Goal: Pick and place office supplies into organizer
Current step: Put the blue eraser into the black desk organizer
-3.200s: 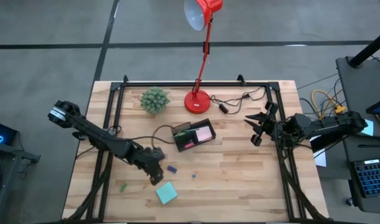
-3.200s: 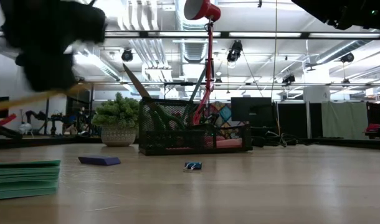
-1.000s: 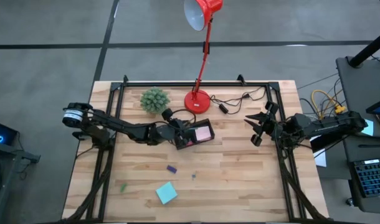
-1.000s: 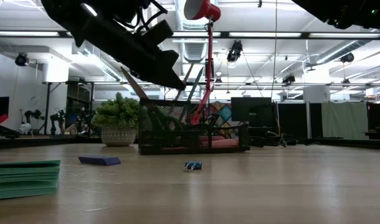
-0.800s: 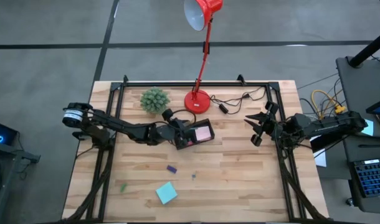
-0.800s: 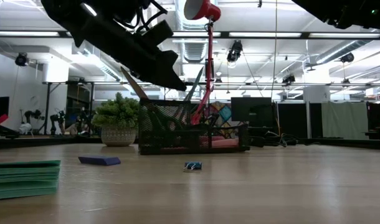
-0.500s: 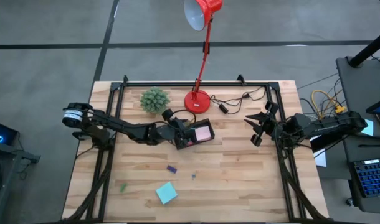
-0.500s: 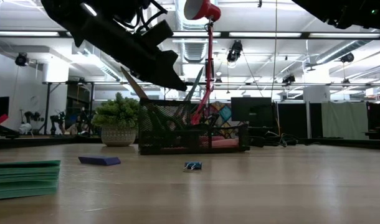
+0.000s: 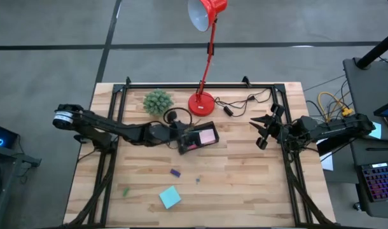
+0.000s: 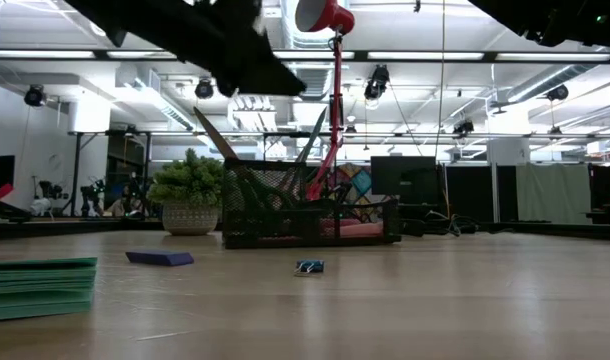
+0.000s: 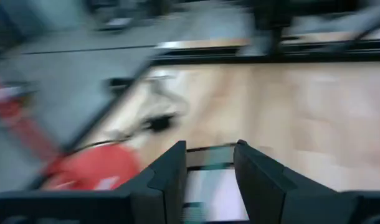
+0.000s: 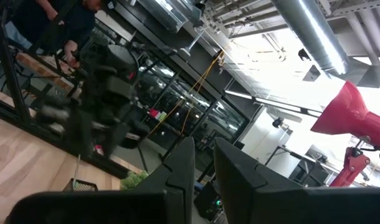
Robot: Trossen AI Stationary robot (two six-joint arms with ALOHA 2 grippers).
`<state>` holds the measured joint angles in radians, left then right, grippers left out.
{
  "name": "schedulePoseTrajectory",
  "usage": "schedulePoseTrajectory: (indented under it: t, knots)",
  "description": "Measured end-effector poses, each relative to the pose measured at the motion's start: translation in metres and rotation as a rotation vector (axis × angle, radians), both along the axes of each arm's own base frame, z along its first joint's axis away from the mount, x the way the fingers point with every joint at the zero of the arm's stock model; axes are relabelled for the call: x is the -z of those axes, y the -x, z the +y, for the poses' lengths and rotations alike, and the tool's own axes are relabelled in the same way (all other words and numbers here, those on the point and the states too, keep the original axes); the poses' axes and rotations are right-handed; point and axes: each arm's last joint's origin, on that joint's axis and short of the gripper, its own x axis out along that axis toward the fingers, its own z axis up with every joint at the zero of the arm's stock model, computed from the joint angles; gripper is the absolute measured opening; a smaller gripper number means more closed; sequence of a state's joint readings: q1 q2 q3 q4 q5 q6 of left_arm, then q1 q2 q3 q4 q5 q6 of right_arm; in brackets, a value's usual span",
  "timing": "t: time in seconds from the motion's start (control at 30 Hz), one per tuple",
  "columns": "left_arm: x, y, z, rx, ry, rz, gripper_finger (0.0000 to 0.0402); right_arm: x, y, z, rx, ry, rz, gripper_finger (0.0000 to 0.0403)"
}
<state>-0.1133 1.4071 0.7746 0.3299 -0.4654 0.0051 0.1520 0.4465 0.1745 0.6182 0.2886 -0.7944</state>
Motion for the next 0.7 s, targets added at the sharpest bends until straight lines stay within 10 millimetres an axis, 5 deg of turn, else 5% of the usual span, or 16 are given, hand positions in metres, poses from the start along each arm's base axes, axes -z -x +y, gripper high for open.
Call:
schedulePoseTrajectory:
  t: [0.33,0.7]
  knots:
    - [-0.004,0.012,-0.049,0.618,0.328,0.077,0.0118,0.0,0.0,0.0,0.0,0.0,0.0,0.0052]
    - [0.032,0.037,-0.066,0.43,0.482,0.488,0.0118,0.0,0.0,0.0,0.0,0.0,0.0,0.0052]
